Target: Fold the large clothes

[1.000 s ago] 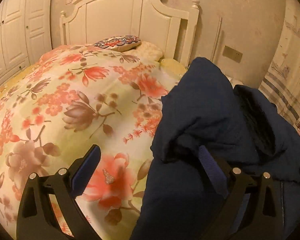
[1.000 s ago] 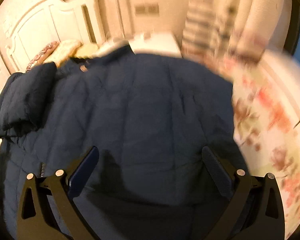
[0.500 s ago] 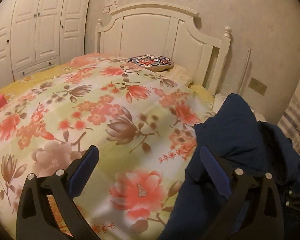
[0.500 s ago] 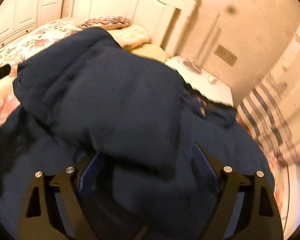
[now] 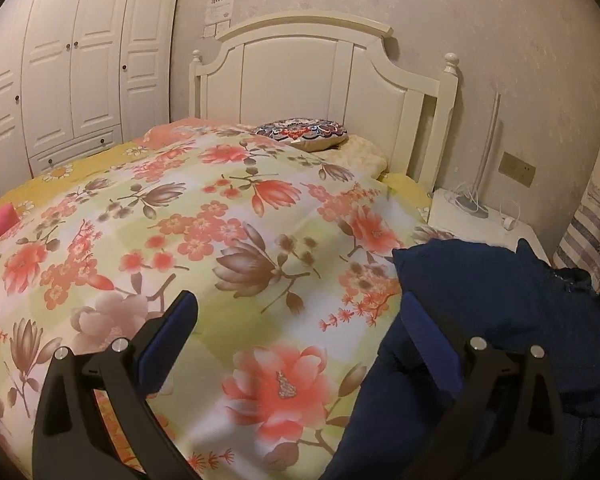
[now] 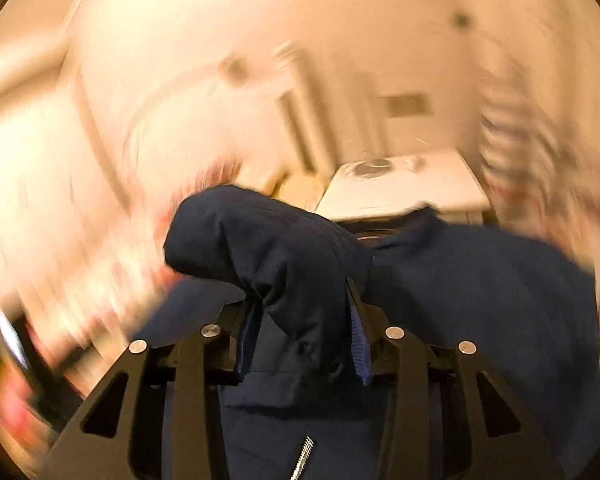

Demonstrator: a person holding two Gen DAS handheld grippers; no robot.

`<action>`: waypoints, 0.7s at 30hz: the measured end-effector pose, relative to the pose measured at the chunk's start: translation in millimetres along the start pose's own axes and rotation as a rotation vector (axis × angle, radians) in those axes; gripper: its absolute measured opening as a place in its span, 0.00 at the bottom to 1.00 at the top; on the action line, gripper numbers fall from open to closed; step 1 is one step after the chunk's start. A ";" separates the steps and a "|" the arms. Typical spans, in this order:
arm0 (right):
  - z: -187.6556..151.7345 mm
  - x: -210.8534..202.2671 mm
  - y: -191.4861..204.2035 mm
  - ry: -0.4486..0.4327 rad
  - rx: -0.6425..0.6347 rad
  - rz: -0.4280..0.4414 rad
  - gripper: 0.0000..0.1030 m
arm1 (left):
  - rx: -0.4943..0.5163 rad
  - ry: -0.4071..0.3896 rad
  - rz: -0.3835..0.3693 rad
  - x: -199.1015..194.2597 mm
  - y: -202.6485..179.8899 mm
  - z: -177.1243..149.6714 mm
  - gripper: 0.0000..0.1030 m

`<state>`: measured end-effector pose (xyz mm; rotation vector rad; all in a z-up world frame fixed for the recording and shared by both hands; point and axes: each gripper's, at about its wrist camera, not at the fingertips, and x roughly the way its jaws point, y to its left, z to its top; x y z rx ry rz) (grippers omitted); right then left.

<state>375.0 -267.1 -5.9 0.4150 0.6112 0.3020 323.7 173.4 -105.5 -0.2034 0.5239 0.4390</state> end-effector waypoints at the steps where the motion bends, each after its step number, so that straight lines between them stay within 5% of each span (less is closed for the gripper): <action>1: 1.0 -9.9 -18.7 -0.014 0.070 0.012 0.38 | 0.003 -0.004 -0.003 -1.3 -0.8 -0.2 0.98; 4: -6.2 -17.2 -68.3 0.059 0.174 -0.059 0.40 | 0.038 0.009 -0.013 -0.3 -9.0 -2.0 0.98; 7: -28.1 -4.8 -97.8 0.169 0.240 -0.099 0.61 | 0.074 0.017 0.000 1.2 -16.5 -4.0 0.98; 9: -37.0 -2.8 -107.0 0.168 0.284 -0.080 0.63 | 0.081 0.014 0.005 1.0 -18.2 -5.0 0.98; 12: -33.7 -2.6 -106.3 0.143 0.319 -0.041 0.84 | 0.086 0.023 0.011 3.5 -19.3 -5.8 0.98; 14: -29.0 1.6 -102.5 0.138 0.331 -0.018 0.85 | 0.094 0.030 0.014 5.2 -21.0 -6.6 0.98; 15: -27.1 5.1 -98.8 0.145 0.315 -0.023 0.82 | 0.096 0.031 0.015 5.4 -21.5 -6.8 0.98; 17: -23.7 11.3 -94.3 0.155 0.275 -0.058 0.54 | 0.100 0.030 0.016 5.3 -22.2 -7.3 0.98; 21: -24.2 -15.2 -87.7 0.073 0.229 -0.067 0.30 | 0.094 0.028 0.014 5.2 -21.7 -7.1 0.98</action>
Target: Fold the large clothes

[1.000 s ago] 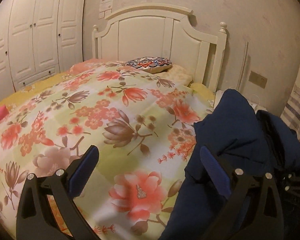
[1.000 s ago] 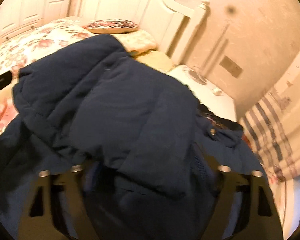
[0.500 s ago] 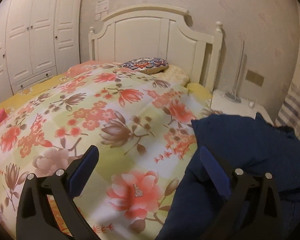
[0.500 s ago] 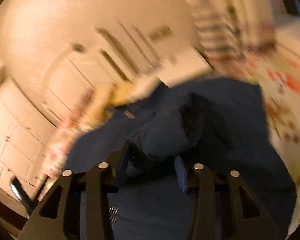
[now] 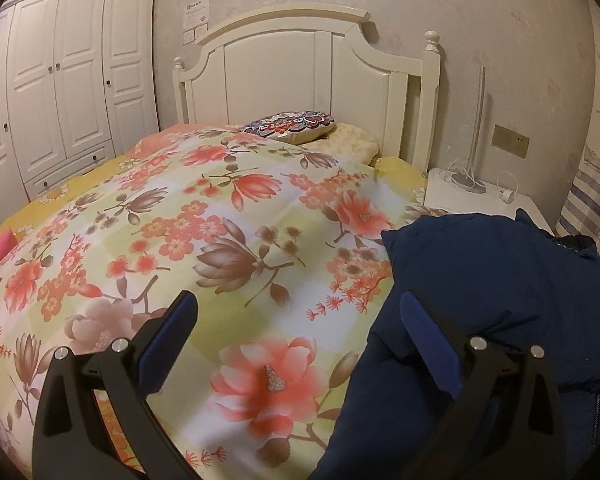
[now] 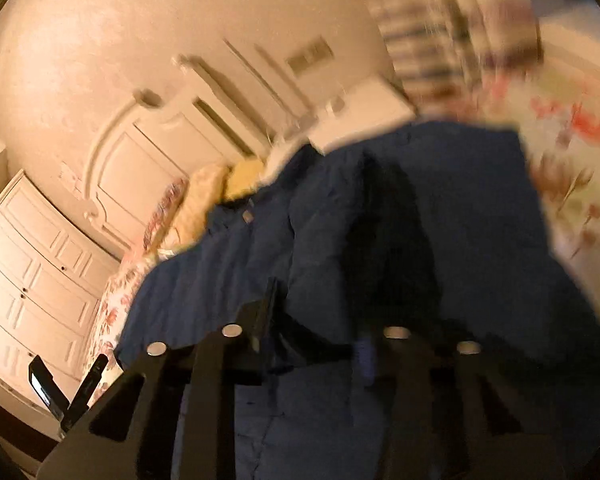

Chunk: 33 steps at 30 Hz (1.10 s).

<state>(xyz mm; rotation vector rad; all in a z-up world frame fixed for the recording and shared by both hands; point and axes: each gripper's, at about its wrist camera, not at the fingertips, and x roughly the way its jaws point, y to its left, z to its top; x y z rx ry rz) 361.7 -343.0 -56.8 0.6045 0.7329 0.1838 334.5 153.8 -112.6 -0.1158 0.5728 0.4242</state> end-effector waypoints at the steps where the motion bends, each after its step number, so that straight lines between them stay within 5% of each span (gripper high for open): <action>1: 1.7 -14.6 5.9 -0.046 -0.029 0.005 0.29 | -0.003 0.000 -0.001 0.1 0.1 0.1 0.98; 5: -1.3 -42.9 10.5 -0.094 -0.048 -0.022 0.28 | -0.008 0.001 -0.006 0.0 0.0 0.4 0.98; 11: -26.9 -17.3 -27.2 0.045 0.029 -0.122 0.31 | -0.013 0.007 -0.008 0.2 1.0 0.2 0.98; 13: -24.2 -19.4 -25.9 0.049 0.027 -0.163 0.39 | -0.015 0.007 -0.008 0.1 1.5 0.2 0.98; 15: -19.8 -36.0 -15.2 -0.015 -0.017 -0.242 0.50 | -0.015 0.007 -0.009 0.3 1.7 0.3 0.98; 17: -16.0 -61.1 1.2 -0.156 -0.085 -0.353 0.51 | -0.014 0.007 -0.008 0.3 1.1 0.6 0.98; 19: -11.7 -70.7 26.4 -0.222 -0.209 -0.361 0.51 | -0.010 0.008 -0.008 0.5 0.9 0.4 0.98; 25: -13.9 -10.4 76.3 -0.050 -0.502 -0.338 0.51 | -0.023 0.009 -0.008 0.9 3.5 0.2 0.98; 28: -19.5 27.3 60.6 0.080 -0.514 -0.447 0.51 | -0.043 0.006 -0.015 0.2 7.7 -0.2 0.98; 33: -25.1 37.3 40.7 0.110 -0.485 -0.411 0.53 | -0.047 -0.018 -0.060 -18.8 2.0 14.2 0.98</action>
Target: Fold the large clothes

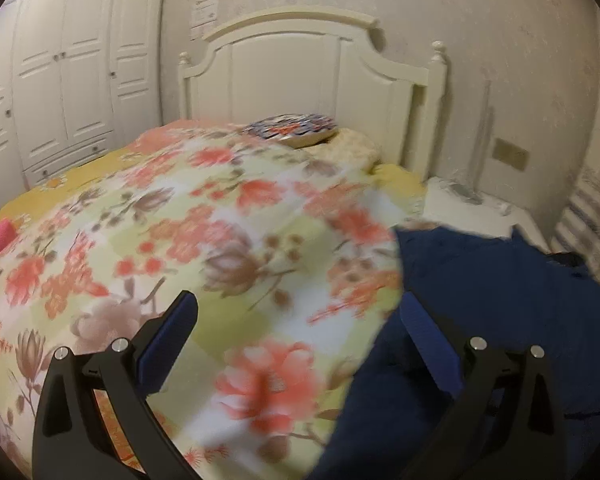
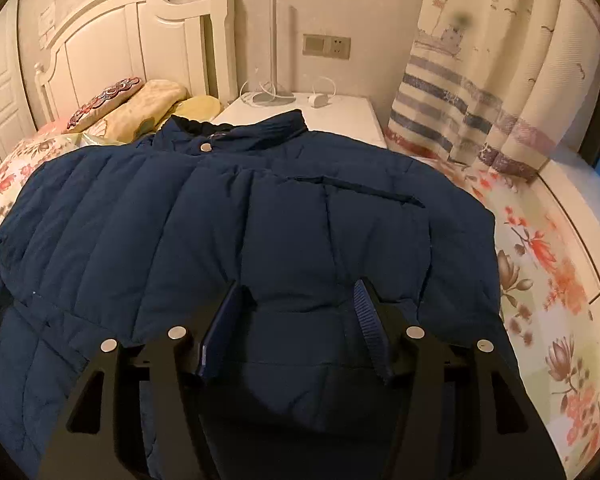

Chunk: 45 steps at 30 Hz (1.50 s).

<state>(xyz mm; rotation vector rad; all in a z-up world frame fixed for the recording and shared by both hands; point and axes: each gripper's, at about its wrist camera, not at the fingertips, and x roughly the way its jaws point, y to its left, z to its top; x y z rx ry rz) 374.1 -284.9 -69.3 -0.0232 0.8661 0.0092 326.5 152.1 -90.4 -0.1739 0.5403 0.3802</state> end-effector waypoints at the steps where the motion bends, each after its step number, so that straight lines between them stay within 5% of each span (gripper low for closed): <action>1: 0.6 2.1 0.8 0.001 -0.003 -0.004 0.54 | 0.008 -0.007 -0.033 -5.9 -7.1 5.6 0.98; 8: -3.6 3.9 7.6 0.001 -0.029 -0.023 0.58 | 0.269 0.158 -0.229 18.4 -115.0 20.1 0.98; 11: -2.9 3.7 5.1 0.000 -0.019 -0.013 0.58 | 0.385 0.314 -0.169 58.3 -148.2 -22.1 0.98; 14: -3.1 3.5 5.1 -0.001 -0.019 -0.009 0.62 | 0.430 0.280 -0.138 56.1 -156.6 -31.8 0.98; 22: -2.4 4.4 5.3 0.003 -0.014 -0.009 0.69 | 0.338 0.267 -0.272 51.1 -181.5 32.6 0.98; 26: -2.5 4.6 3.6 0.005 -0.006 -0.001 0.71 | 0.408 0.390 -0.203 111.6 -211.3 12.1 0.98; 27: -2.4 4.5 3.5 0.003 -0.006 0.004 0.71 | 0.400 0.369 -0.207 113.9 -211.0 10.3 0.98; 30: -2.3 4.7 2.4 0.005 -0.001 0.009 0.73 | 0.383 0.385 -0.183 105.9 -213.9 14.1 0.98; 33: -2.2 5.8 2.0 0.008 0.002 0.016 0.75 | 0.303 0.369 -0.278 88.0 -215.9 28.1 0.98; 38: -2.0 6.0 1.8 0.009 0.003 0.016 0.76 | 0.413 0.377 -0.332 79.2 -271.3 11.9 0.98; 39: -2.1 5.8 1.9 0.009 0.003 0.016 0.76 | 0.465 0.399 -0.315 84.6 -286.3 -1.9 0.98; 41: -2.0 5.5 1.2 0.006 0.006 0.019 0.76 | 0.539 0.324 -0.240 83.8 -300.3 -18.4 0.98; 45: -2.3 5.6 1.7 0.008 0.010 0.022 0.77 | 0.498 0.344 -0.284 75.8 -286.3 -9.4 0.98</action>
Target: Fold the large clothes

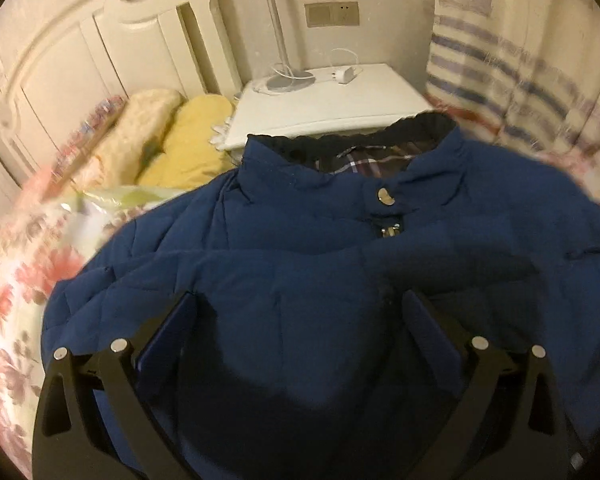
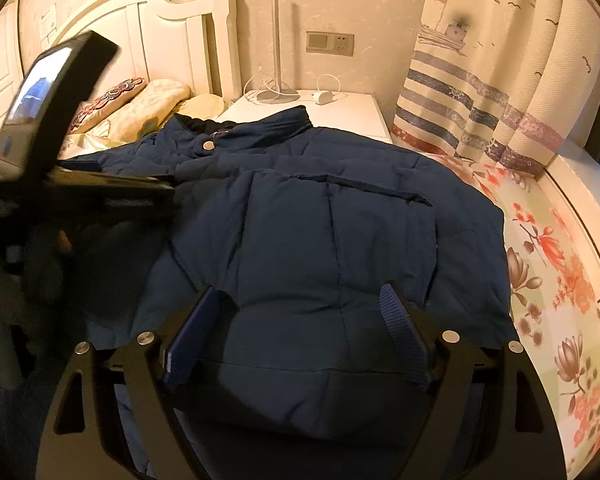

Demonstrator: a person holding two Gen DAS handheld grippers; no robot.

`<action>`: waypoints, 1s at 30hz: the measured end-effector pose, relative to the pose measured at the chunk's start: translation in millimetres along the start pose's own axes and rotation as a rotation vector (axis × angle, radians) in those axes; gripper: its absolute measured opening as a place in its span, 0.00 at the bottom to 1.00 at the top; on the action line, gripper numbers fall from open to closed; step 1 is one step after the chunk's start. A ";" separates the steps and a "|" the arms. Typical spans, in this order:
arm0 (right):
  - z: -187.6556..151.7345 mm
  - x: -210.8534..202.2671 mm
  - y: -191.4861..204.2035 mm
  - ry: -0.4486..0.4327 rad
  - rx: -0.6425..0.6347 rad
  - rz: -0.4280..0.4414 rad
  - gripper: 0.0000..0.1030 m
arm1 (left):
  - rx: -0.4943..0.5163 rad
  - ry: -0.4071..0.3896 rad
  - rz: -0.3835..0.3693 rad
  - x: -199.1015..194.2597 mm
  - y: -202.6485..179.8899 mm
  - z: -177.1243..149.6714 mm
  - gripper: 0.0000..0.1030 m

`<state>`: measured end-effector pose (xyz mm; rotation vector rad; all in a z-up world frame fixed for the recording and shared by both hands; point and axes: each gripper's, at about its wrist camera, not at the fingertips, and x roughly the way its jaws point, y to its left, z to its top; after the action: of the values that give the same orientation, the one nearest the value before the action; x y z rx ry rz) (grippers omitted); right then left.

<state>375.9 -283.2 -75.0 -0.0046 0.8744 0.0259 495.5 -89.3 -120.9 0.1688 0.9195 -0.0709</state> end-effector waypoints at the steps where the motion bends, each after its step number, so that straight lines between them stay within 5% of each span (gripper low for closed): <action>1: 0.2 0.3 0.3 0.001 0.001 0.002 0.77 | -0.020 -0.023 0.001 -7.7 9.6 -0.8 0.98; 4: 0.1 -0.5 -0.6 -0.001 0.005 0.009 0.78 | -0.084 -0.086 0.041 -25.4 57.0 -6.0 0.98; 7: 0.4 -0.3 0.4 0.000 0.004 0.008 0.80 | -0.181 -0.013 0.058 -6.0 106.6 -13.1 0.98; 10: 0.5 -0.5 2.9 -0.001 -0.007 0.008 0.80 | -0.212 -0.029 -0.067 11.4 133.9 -25.7 0.98; 15: 0.5 0.5 2.1 0.006 0.000 0.008 0.81 | -0.202 -0.048 -0.051 -16.0 127.3 -38.5 0.98; 20: 0.6 0.0 1.6 0.006 0.002 0.011 0.82 | -0.118 -0.099 -0.066 -68.9 109.2 -84.9 0.98; 23: 0.6 -0.2 1.6 0.006 0.001 0.010 0.82 | -0.033 -0.065 -0.002 -51.7 96.6 -104.6 0.98; 30: -0.9 -8.3 2.2 -0.039 0.001 -0.021 0.83 | -0.013 -0.067 0.031 -47.6 93.5 -108.5 0.98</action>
<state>369.8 -281.2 -69.2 -0.0125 0.8351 0.0059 394.0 21.2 -136.7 0.1677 0.8498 -0.0415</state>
